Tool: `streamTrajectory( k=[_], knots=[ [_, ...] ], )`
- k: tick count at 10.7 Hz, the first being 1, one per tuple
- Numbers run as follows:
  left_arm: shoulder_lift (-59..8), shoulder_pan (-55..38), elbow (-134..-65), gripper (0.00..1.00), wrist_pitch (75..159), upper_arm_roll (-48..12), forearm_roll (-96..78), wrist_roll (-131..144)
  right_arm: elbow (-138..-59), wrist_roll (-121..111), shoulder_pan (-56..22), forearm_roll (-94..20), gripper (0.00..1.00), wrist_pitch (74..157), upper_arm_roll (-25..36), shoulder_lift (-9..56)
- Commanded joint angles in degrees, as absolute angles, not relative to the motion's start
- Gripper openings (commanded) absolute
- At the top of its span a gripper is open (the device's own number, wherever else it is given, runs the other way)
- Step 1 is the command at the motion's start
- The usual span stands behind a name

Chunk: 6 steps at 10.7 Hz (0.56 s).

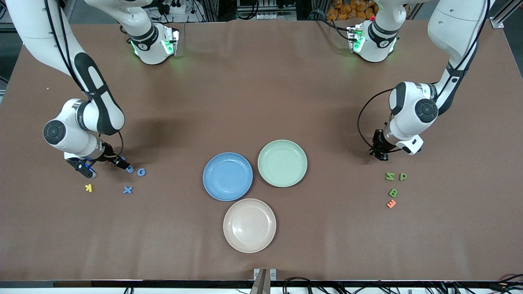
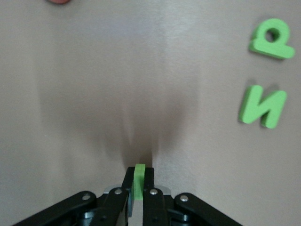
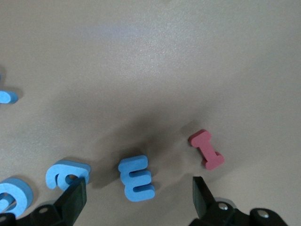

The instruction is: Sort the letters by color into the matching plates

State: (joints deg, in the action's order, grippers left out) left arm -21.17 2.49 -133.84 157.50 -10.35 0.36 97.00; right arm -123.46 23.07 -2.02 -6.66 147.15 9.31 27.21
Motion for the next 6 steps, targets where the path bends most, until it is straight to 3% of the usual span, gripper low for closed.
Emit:
streamTrajectory(
  k=[1,6],
  knots=[
    [-21.01,0.36,-131.58,0.0,157.33,-10.55,4.3,99.05,-123.93,22.15,-1.32,-7.38,1.0,148.18,8.53,27.25],
    [-21.44,-5.43,-125.87,0.0,157.24,-11.07,4.83,98.09,-124.01,22.06,-1.06,-7.38,1.0,148.18,8.44,27.07]
  ],
)
